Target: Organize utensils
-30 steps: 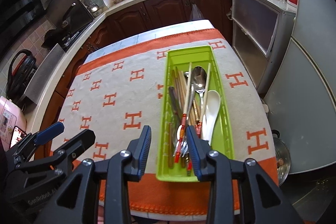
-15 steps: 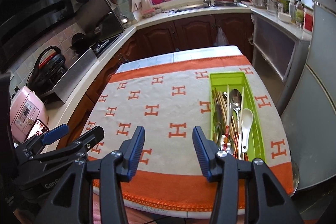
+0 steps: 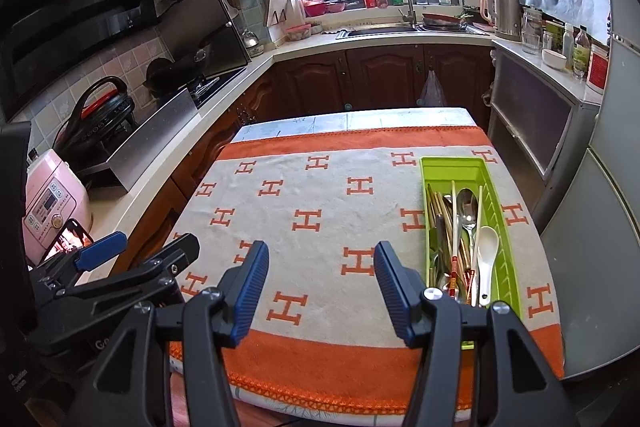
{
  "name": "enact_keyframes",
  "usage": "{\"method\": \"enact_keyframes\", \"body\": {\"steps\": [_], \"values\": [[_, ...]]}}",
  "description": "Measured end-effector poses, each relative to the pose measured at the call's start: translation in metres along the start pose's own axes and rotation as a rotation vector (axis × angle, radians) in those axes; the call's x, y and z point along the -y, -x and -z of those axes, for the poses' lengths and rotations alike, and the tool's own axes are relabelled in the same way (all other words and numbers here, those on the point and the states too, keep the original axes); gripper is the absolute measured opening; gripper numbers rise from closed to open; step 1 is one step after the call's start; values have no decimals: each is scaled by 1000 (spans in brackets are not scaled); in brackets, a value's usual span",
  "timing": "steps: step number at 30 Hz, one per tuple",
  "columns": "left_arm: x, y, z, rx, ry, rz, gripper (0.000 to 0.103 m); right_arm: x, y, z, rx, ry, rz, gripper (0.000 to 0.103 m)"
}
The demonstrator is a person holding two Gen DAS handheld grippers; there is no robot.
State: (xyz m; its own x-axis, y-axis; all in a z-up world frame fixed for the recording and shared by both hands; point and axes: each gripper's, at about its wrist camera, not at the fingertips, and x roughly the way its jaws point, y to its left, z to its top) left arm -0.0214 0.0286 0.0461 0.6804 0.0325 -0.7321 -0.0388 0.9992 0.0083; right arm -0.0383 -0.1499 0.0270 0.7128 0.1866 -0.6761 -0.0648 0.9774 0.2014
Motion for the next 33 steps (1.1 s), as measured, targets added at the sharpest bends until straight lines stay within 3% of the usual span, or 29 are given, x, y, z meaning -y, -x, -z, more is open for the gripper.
{"method": "enact_keyframes", "body": {"steps": [33], "values": [[-9,-27,3,-36,22,-9,85,-12,-23,6,-45,-30,-14,55]]}}
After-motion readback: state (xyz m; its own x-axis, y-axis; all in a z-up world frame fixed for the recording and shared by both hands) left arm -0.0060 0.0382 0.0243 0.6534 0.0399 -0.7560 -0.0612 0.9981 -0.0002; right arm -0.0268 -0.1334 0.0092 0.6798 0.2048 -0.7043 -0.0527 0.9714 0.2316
